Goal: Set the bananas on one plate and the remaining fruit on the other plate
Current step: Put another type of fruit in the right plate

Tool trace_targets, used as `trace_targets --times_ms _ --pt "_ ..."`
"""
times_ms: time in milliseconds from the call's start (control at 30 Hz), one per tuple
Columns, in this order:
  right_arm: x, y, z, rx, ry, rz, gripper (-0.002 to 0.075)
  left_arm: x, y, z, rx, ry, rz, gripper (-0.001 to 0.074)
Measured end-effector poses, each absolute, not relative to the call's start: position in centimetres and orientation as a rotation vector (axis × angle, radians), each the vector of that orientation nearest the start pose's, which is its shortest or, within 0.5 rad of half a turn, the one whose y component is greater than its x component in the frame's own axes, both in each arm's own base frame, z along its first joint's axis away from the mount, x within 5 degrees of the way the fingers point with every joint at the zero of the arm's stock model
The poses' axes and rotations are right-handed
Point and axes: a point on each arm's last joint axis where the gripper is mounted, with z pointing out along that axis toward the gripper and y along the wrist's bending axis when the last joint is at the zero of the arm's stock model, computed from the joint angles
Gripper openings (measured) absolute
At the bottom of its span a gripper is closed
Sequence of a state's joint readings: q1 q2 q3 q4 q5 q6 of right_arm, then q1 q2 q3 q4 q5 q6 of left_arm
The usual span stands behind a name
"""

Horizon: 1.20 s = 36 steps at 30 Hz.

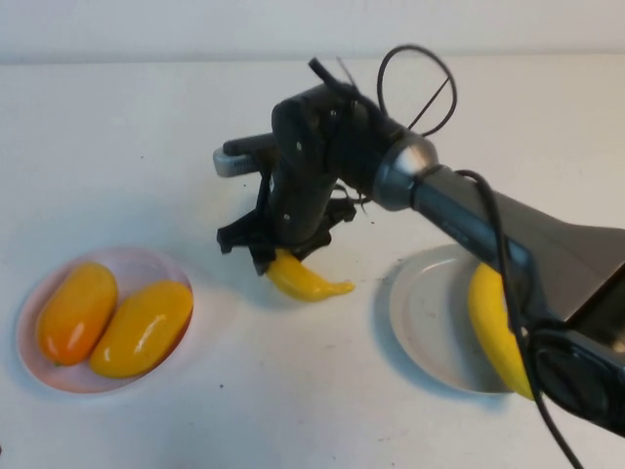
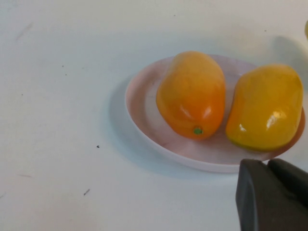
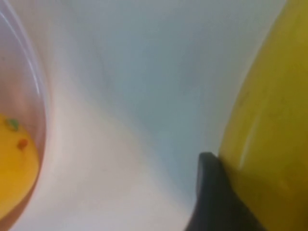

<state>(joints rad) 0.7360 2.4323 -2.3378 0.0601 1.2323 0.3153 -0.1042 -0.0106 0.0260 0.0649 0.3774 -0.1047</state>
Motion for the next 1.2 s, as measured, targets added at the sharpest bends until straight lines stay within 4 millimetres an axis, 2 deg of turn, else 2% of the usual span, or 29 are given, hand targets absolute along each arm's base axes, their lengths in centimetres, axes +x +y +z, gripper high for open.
trace_targets --times_ms 167,267,400,533,667,733,833,1000,1200 --pt "37.4 33.4 25.8 -0.570 2.735 0.286 0.0317 5.2 -0.3 17.1 0.040 1.876 -0.080 0.0002" --pt "36.1 31.2 28.7 -0.556 2.714 0.250 0.0317 5.2 -0.3 17.1 0.040 1.876 -0.080 0.0002" --pt "34.0 27.2 30.2 -0.461 2.761 0.155 0.0317 5.2 -0.3 17.1 0.040 1.876 -0.080 0.0002" --pt "32.2 23.1 29.0 -0.315 2.842 0.086 0.0317 5.2 -0.3 17.1 0.040 1.876 -0.080 0.0002" --pt "31.4 21.0 26.2 -0.207 2.910 0.089 0.0317 5.2 -0.3 17.1 0.040 1.876 -0.080 0.0002" --pt "31.1 20.8 24.8 -0.172 2.940 0.129 0.0317 5.2 -0.3 17.1 0.040 1.876 -0.080 0.0002" --pt "30.8 21.1 23.6 -0.145 2.947 0.193 0.0317 5.2 -0.3 17.1 0.040 1.876 -0.080 0.0002" --pt "31.1 21.1 22.9 -0.124 2.951 0.212 0.0320 5.2 -0.3 17.1 0.040 1.876 -0.080 0.0002" --pt "31.3 21.0 22.1 -0.116 2.973 0.195 0.0388 5.2 -0.3 17.1 0.040 1.876 -0.080 0.0002"
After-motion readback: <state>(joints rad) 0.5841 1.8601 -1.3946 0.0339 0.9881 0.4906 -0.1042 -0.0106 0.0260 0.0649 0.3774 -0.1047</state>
